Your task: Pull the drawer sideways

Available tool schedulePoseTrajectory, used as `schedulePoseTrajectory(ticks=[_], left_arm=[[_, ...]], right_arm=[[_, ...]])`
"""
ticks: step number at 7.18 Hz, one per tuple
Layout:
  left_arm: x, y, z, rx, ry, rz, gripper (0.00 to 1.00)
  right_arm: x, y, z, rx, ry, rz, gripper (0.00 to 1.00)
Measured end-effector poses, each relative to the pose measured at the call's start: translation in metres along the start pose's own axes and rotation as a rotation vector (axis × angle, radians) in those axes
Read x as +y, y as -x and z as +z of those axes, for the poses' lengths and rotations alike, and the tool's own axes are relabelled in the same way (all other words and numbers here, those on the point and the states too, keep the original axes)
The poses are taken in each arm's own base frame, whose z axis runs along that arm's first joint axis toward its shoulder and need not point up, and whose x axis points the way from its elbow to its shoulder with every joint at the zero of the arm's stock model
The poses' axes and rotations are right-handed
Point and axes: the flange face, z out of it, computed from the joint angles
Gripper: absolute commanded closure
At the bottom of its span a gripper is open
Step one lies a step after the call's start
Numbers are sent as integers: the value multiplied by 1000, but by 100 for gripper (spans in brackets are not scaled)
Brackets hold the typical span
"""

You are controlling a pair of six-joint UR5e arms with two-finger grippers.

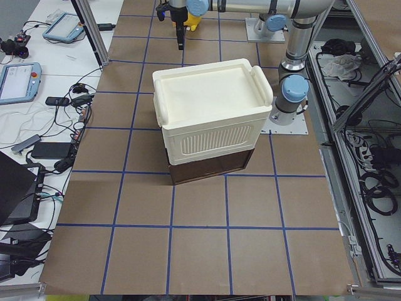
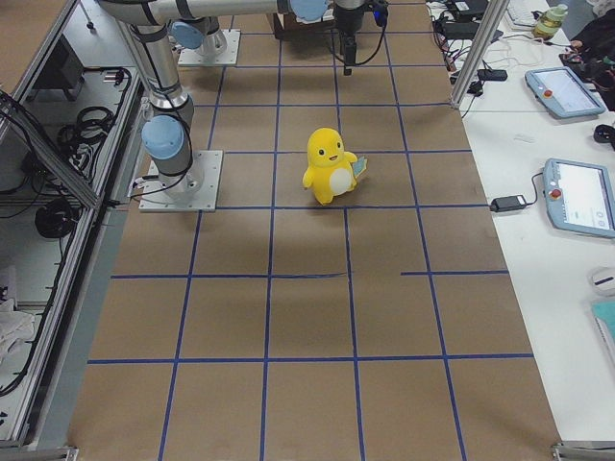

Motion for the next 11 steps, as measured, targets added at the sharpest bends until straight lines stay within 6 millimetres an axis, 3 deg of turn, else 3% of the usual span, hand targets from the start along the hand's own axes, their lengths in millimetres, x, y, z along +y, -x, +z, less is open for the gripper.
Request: schedulePoseTrajectory(ticks=[2, 4, 7, 11], left_arm=[[9, 13, -24, 19, -44, 4, 0], [13, 34, -34, 57, -58, 38, 0], [20, 67, -28, 100, -53, 113, 0], [33, 73, -26, 91, -57, 132, 0]], right_arm=[[0, 0, 0, 1, 0, 0, 0], [0, 0, 0, 0, 0, 1, 0], [0, 0, 0, 0, 0, 1, 0], [0, 0, 0, 1, 0, 1, 0]])
